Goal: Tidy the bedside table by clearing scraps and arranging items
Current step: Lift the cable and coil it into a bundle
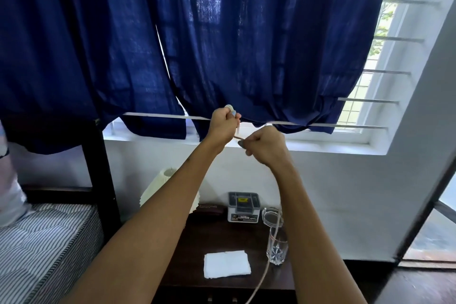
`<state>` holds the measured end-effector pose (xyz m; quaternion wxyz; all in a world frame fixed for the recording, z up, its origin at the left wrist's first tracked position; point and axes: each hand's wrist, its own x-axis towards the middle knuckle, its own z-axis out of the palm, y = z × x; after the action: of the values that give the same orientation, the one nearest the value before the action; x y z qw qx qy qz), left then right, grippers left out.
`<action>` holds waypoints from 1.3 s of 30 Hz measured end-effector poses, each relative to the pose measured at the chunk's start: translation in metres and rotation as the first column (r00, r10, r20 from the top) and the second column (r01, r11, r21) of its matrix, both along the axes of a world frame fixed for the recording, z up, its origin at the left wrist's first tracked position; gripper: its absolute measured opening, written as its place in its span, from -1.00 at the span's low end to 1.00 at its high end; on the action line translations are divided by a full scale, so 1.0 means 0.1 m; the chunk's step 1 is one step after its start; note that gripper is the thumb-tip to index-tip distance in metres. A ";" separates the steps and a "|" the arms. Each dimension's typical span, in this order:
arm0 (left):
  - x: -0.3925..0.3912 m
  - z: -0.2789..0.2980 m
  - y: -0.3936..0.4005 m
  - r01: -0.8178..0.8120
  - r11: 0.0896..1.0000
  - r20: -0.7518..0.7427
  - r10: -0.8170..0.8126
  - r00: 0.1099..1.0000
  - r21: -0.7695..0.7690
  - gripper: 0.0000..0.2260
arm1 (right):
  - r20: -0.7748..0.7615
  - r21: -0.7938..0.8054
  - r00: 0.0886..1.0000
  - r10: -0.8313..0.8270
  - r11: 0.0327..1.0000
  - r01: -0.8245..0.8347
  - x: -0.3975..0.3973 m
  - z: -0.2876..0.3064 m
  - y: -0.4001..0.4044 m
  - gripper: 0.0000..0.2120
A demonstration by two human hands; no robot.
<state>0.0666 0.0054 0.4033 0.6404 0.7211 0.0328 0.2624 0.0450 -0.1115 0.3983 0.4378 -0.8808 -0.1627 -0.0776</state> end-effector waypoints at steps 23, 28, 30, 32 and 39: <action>-0.37 0.20 -0.09 0.594 0.732 0.061 -0.612 0.789 -0.335 -0.75 | -0.065 0.804 0.956 0.287 0.582 -0.121 0.34 -0.10 -0.13 -0.85; -0.25 0.18 -0.22 0.465 0.716 0.130 -0.472 0.872 -0.521 -0.77 | -0.166 0.839 0.965 0.204 0.543 0.030 0.19 -0.27 0.07 -0.87; -0.16 0.14 -0.24 0.356 0.771 0.124 -0.345 0.931 -0.527 -0.76 | -0.196 0.773 0.967 0.164 0.632 0.050 0.14 -0.33 0.13 -0.83; -0.06 0.09 -0.21 0.217 0.825 0.097 -0.195 0.976 -0.522 -0.74 | -0.207 0.644 0.972 0.108 0.764 0.052 0.11 -0.38 0.17 -0.78; 0.01 -0.18 0.09 -0.078 0.997 -0.061 0.078 0.995 0.001 -0.78 | -0.041 0.023 0.999 -0.007 1.000 0.008 0.06 -0.08 0.07 -0.81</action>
<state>0.0679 0.0145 0.3858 0.6290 0.7263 0.0806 0.2650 0.0512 -0.1049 0.3900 0.4508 -0.8778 -0.1494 -0.0628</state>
